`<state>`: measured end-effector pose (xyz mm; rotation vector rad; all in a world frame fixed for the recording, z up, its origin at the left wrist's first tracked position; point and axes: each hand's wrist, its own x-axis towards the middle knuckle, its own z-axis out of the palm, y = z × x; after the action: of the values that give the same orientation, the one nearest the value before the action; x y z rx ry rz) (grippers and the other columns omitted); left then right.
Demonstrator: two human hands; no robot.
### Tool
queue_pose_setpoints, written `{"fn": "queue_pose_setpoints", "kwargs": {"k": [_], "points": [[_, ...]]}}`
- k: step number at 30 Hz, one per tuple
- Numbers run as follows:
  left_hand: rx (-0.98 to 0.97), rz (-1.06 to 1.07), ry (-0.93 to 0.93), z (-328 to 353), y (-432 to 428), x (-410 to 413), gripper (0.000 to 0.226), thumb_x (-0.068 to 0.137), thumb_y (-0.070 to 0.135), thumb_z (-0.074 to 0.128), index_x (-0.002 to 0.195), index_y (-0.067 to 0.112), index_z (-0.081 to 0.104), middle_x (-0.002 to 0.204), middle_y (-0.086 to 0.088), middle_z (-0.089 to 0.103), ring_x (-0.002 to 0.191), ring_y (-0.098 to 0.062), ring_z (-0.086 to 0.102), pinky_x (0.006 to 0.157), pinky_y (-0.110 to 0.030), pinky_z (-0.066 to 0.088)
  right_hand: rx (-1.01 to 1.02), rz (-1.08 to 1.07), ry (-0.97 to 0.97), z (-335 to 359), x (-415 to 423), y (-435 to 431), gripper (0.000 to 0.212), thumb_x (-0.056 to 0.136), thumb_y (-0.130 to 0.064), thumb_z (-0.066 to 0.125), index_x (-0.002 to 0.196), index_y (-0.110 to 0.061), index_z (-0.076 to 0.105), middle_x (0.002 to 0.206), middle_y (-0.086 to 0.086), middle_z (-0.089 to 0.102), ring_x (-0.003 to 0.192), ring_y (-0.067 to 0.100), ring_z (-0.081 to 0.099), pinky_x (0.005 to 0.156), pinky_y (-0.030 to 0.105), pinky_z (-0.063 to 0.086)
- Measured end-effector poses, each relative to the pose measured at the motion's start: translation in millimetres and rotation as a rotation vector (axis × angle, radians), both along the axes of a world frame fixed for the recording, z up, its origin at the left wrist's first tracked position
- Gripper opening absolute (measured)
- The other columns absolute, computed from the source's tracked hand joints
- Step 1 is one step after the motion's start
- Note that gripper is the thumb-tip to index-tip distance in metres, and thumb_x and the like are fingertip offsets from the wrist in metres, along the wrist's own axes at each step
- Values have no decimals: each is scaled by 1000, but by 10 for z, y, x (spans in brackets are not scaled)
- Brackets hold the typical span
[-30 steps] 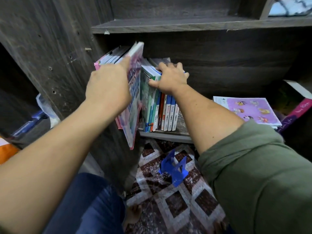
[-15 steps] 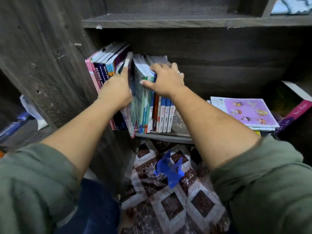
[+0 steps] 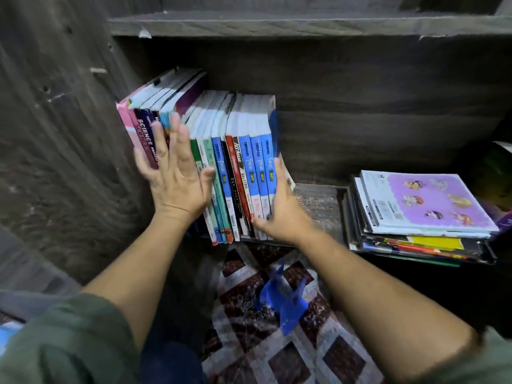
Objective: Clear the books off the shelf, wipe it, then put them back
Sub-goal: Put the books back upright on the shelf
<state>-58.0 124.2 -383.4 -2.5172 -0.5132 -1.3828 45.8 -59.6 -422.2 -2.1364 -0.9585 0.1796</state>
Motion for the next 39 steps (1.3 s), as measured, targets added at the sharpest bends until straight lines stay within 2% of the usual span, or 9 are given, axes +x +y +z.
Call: {"fn": "queue_pose_setpoints", "kwargs": {"k": [5,9,14,19,22,25,29,33,39], "points": [[39,66,-40,-114,51,92,80,88,68,-2,149,21,-24,158,3,-27,147,-27,-14,112,-45,-15,-8,-40,172,-368,118,1,138,54,-26,86,147,-49,-13,142,2,46,125,24,52,103,52,44],[121,-11,-15,-293,30,84,90,86,73,4,148,13,-25,154,0,-34,144,-20,-26,114,-44,-14,23,-138,313,-590,166,40,145,30,-51,85,148,-50,1,131,-8,56,122,21,53,99,54,46],[163,-5,7,-348,102,120,87,91,70,6,147,13,-27,154,-2,-35,144,-18,-25,114,-45,-14,96,-102,383,-550,119,112,134,54,-26,94,146,-55,1,138,-11,53,125,13,51,104,47,45],[156,82,-22,-228,13,93,87,91,69,9,148,13,-26,154,-1,-34,144,-19,-25,113,-44,-18,67,-36,398,-431,135,95,133,61,-19,91,149,-48,-5,146,-8,46,130,10,45,109,46,40],[146,40,-6,-51,-59,155,83,94,63,13,149,14,-23,159,-7,-14,144,-19,-23,115,-45,-14,44,-6,385,-355,227,110,139,58,-20,92,145,-54,-11,147,-5,46,130,15,46,108,49,40],[82,-6,40,21,-142,203,75,96,60,17,150,11,-2,154,-10,8,147,-24,-12,115,-45,-10,4,13,371,-344,251,115,136,61,-21,90,142,-59,-12,148,-5,45,133,17,43,110,52,37],[-34,29,50,127,-338,126,74,94,59,28,146,8,16,151,-13,24,143,-33,11,111,-47,-1,-207,22,278,-186,260,-15,129,67,-27,87,146,-53,-11,147,-1,46,132,22,46,111,47,35],[31,-85,154,399,-704,118,65,90,45,49,143,10,37,146,-14,40,143,-31,24,108,-48,10,-543,17,-92,191,274,-275,90,74,-36,80,148,-36,30,138,8,54,124,28,52,100,37,45],[-109,-58,349,562,-967,297,71,84,33,62,145,13,31,148,-8,33,138,-27,27,111,-47,12,-596,-101,-404,552,129,-932,54,88,-46,61,137,-29,47,132,8,52,123,30,49,99,37,42]]}}
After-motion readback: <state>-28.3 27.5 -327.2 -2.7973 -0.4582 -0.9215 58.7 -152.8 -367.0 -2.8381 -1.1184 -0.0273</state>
